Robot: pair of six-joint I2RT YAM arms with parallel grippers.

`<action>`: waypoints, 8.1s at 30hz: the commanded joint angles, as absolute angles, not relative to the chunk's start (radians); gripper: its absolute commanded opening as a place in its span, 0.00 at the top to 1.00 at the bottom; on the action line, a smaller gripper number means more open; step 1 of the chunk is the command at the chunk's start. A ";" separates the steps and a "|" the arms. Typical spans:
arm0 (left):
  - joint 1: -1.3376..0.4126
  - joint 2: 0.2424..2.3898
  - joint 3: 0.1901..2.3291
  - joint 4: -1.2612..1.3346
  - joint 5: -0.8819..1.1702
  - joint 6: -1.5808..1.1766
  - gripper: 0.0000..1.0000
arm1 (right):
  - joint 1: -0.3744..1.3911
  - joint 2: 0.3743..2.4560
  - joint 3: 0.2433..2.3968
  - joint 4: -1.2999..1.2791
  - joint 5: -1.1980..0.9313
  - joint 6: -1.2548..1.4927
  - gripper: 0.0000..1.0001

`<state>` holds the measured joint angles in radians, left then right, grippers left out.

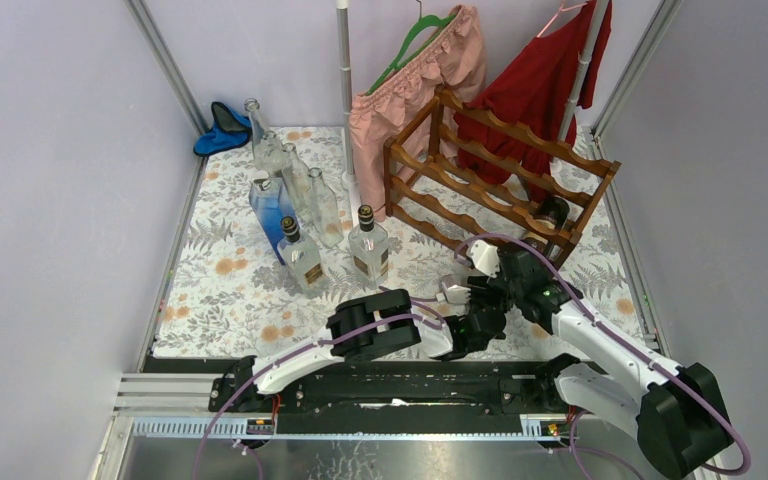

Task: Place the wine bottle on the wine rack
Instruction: Place the wine bottle in the wine rack, then pick up the wine bottle from the center of the board.

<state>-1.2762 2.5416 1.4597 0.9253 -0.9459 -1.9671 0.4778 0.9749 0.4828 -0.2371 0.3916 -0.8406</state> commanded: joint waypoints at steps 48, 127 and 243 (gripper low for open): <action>-1.347 2.535 1.261 0.975 -0.846 -2.101 0.47 | 0.482 1.001 0.412 -0.108 0.495 -0.865 0.90; -1.653 1.730 0.466 1.289 -1.019 -0.625 0.74 | 0.541 1.092 0.536 -0.448 0.005 -0.657 0.92; -0.798 1.399 1.430 -0.644 -0.343 -0.135 0.05 | 0.225 0.799 0.813 -0.862 -1.019 -0.808 0.00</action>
